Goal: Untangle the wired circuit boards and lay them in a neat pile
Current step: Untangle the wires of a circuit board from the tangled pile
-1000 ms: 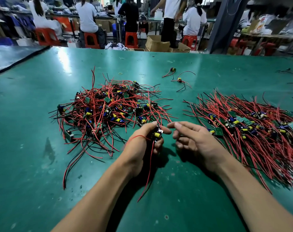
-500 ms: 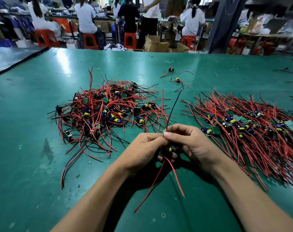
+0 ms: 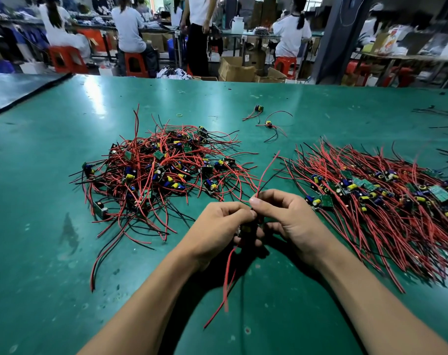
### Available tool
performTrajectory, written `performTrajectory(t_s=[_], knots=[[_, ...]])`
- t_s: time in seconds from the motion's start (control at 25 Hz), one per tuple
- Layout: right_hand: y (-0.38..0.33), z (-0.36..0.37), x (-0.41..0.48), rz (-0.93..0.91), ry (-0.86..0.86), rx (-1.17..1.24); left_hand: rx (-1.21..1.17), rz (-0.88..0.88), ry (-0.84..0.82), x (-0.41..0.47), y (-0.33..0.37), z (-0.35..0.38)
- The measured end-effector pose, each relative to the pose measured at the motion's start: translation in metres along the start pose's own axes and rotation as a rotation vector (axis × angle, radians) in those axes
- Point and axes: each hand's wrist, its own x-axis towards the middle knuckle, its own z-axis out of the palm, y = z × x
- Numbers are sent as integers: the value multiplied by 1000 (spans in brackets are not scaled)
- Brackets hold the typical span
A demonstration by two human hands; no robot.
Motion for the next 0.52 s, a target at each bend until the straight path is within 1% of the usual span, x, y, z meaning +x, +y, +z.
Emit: performTrajectory(t_s=[0.2, 0.4, 0.52], knots=[[0, -3, 3, -6, -28, 30, -45, 40, -13, 1, 0, 1], [2, -4, 2, 24, -103, 22, -21, 57, 50, 2, -3, 1], [3, -4, 3, 7, -81, -4, -17, 51, 63, 3, -3, 2]])
